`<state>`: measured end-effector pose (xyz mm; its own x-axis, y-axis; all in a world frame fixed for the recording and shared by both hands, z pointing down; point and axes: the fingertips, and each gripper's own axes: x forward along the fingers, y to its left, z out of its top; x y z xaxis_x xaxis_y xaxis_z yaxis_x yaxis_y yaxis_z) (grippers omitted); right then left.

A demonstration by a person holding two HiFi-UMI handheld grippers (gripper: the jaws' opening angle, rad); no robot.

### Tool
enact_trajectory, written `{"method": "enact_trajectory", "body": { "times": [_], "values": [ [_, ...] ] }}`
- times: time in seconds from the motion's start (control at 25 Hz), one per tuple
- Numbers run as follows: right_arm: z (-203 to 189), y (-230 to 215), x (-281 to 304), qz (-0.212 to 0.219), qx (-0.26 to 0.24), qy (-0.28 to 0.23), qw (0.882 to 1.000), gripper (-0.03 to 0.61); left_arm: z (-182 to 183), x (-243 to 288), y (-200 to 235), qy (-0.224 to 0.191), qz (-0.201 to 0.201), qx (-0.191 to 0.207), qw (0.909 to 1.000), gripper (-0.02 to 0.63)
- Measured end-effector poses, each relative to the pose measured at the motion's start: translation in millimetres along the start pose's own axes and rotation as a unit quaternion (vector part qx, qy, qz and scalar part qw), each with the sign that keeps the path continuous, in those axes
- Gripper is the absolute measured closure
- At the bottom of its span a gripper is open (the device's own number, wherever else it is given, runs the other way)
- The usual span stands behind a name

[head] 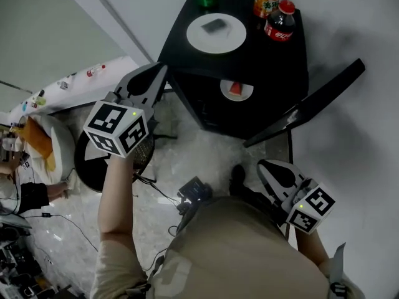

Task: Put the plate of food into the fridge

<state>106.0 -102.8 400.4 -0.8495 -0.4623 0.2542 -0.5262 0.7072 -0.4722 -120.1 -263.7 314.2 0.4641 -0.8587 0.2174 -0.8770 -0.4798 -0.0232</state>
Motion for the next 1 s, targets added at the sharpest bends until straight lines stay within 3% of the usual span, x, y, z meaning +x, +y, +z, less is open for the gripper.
{"method": "enact_trajectory", "body": {
  "times": [0.28, 0.6, 0.64, 0.68, 0.72, 1.0],
  "values": [
    [-6.5, -13.7, 3.5, 0.024, -0.004, 0.017, 1.000, 0.558, 3.2, 18.9, 11.5, -0.004, 0.031, 0.006, 0.9995, 0.603],
    [5.2, -36.6, -0.5, 0.041, -0.007, 0.027, 0.999, 0.558, 9.0, 53.4, 25.8, 0.018, 0.059, 0.019, 0.9979, 0.597],
    [7.8, -39.3, -0.3, 0.045, -0.008, 0.028, 0.999, 0.558, 10.0, 59.2, 25.9, 0.024, 0.055, 0.020, 0.9980, 0.550],
    [10.2, -42.1, -0.1, 0.049, -0.009, 0.028, 0.998, 0.558, 9.6, 66.0, 25.0, 0.033, 0.049, 0.023, 0.9980, 0.463],
    [12.5, -44.8, 0.1, 0.053, -0.012, 0.028, 0.998, 0.558, 7.8, 73.7, 23.7, 0.044, 0.043, 0.026, 0.9977, 0.445],
    [21.3, -46.8, 0.6, 0.093, -0.050, 0.038, 0.994, 0.558, -0.8, 122.1, 29.9, 0.097, 0.056, 0.055, 0.9922, 0.423]
  ]
}}
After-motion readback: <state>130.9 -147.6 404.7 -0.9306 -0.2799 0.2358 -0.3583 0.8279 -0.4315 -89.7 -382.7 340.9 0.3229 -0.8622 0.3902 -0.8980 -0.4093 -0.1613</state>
